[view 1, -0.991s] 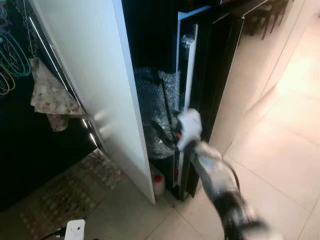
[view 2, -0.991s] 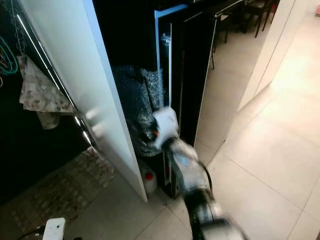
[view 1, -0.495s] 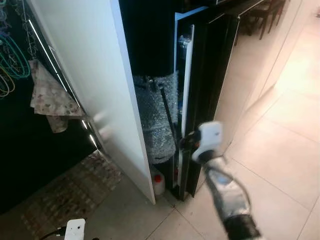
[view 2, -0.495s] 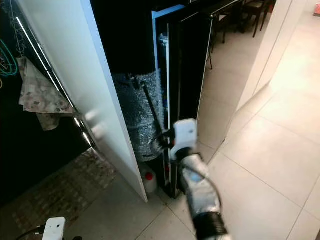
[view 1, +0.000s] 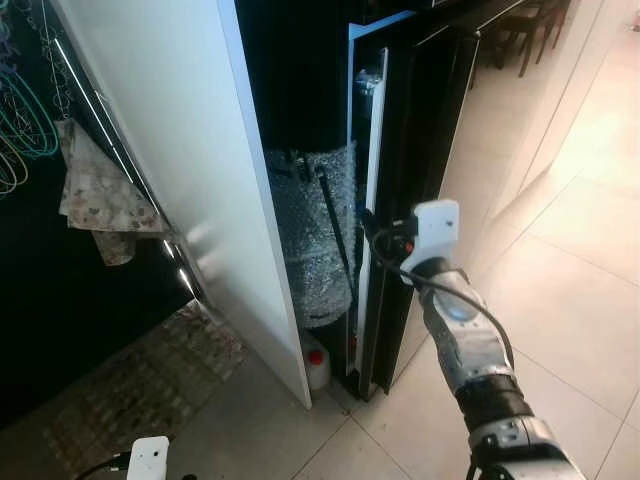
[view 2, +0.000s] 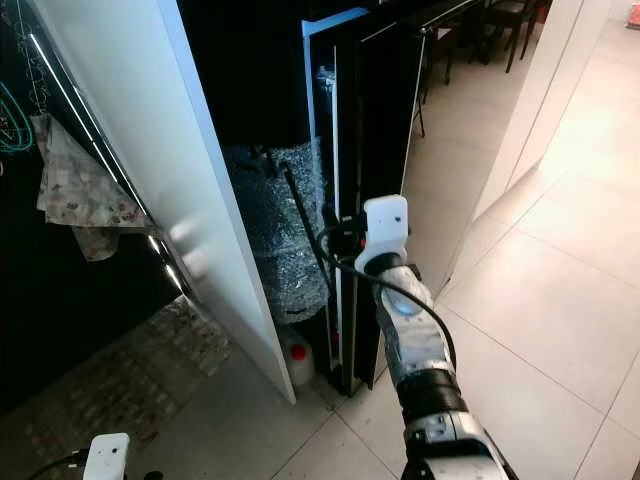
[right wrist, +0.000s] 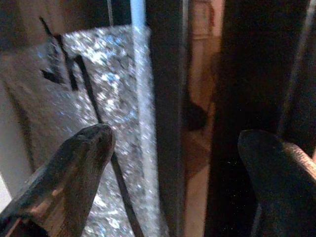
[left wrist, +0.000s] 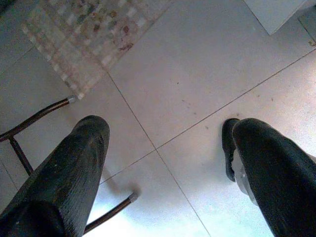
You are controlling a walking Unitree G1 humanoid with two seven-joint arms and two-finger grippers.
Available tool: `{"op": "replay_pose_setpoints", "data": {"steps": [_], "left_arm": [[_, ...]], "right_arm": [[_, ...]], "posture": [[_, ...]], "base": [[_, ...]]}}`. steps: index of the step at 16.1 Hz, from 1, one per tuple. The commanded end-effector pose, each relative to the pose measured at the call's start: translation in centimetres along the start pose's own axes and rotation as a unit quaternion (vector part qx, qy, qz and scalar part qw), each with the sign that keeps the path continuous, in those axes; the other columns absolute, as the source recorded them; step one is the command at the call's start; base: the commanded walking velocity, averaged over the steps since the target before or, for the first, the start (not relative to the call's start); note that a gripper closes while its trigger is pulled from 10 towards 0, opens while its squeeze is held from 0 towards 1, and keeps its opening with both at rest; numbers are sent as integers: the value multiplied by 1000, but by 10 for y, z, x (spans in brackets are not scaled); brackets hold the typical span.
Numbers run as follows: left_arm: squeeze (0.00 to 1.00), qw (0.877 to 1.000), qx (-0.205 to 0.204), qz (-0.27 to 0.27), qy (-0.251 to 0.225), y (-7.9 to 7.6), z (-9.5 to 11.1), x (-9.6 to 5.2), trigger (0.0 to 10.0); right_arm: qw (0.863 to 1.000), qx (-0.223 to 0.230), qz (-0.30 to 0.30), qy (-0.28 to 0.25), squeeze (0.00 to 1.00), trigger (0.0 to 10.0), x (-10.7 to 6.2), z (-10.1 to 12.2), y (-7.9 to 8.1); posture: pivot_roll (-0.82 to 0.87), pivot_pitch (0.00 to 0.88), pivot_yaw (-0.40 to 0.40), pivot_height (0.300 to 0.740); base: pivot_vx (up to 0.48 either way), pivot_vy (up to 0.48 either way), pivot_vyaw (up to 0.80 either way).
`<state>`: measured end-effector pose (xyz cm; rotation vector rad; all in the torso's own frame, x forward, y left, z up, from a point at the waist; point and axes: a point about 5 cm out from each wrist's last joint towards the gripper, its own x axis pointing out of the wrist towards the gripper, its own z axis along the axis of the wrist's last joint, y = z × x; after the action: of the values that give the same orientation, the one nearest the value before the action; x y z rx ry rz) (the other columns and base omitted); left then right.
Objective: Restocking fridge
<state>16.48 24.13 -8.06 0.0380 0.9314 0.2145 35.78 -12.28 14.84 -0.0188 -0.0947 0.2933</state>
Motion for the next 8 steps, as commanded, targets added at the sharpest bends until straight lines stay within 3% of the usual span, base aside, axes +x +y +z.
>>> {"op": "replay_pose_setpoints", "data": {"steps": [1, 8], "left_arm": [[0, 1000, 4, 7, 8, 6, -3, -1, 10000], [0, 1000, 11, 4, 7, 5, -3, -1, 10000]], "right_arm": [[1000, 2, 24, 2, 0, 10000, 5, 3, 6], [997, 0, 71, 5, 0, 10000, 7, 2, 11]], "posture": [[-60, 0, 112, 740], [-62, 0, 112, 740]], "base": [[0, 0, 0], [0, 0, 0]]}}
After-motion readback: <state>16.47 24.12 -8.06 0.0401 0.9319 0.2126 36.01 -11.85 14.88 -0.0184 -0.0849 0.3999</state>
